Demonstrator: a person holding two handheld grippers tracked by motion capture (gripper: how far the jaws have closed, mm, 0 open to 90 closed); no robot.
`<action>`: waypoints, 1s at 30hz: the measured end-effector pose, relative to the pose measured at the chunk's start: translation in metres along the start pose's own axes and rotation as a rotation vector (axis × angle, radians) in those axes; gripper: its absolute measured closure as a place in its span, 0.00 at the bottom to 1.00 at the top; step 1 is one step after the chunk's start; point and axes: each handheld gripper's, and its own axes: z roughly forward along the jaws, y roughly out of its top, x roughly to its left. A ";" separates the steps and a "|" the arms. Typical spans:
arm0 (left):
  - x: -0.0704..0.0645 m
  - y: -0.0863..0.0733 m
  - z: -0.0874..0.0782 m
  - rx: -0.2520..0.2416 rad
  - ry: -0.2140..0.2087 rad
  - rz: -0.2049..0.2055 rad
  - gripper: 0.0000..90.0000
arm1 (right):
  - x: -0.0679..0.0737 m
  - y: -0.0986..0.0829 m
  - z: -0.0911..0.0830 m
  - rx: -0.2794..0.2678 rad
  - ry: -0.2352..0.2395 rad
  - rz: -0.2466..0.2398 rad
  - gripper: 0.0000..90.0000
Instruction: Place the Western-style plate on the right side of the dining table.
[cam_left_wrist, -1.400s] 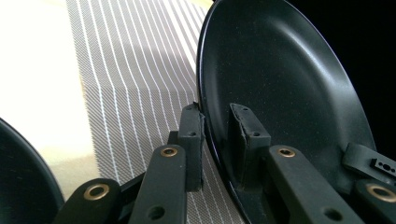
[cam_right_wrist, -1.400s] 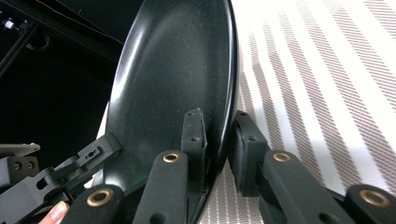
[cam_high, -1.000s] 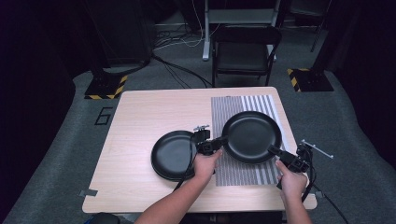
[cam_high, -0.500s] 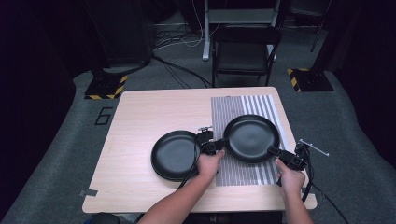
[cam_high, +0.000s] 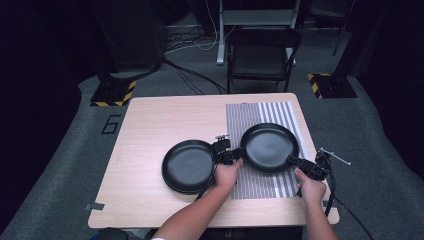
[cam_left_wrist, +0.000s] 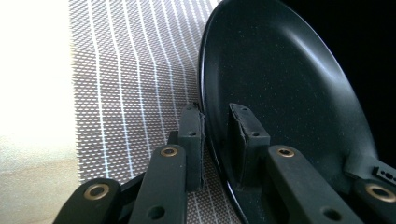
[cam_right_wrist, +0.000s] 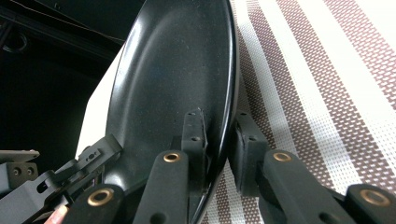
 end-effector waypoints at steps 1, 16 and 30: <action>0.000 0.000 0.001 -0.004 0.004 -0.001 0.84 | 0.000 0.000 0.001 0.003 -0.001 0.010 0.86; -0.001 0.003 0.010 -0.012 0.074 -0.035 0.84 | -0.007 0.009 0.018 0.015 0.000 0.041 0.86; -0.001 0.006 0.020 0.058 0.142 -0.031 0.83 | -0.016 0.008 0.029 0.041 -0.028 0.074 0.86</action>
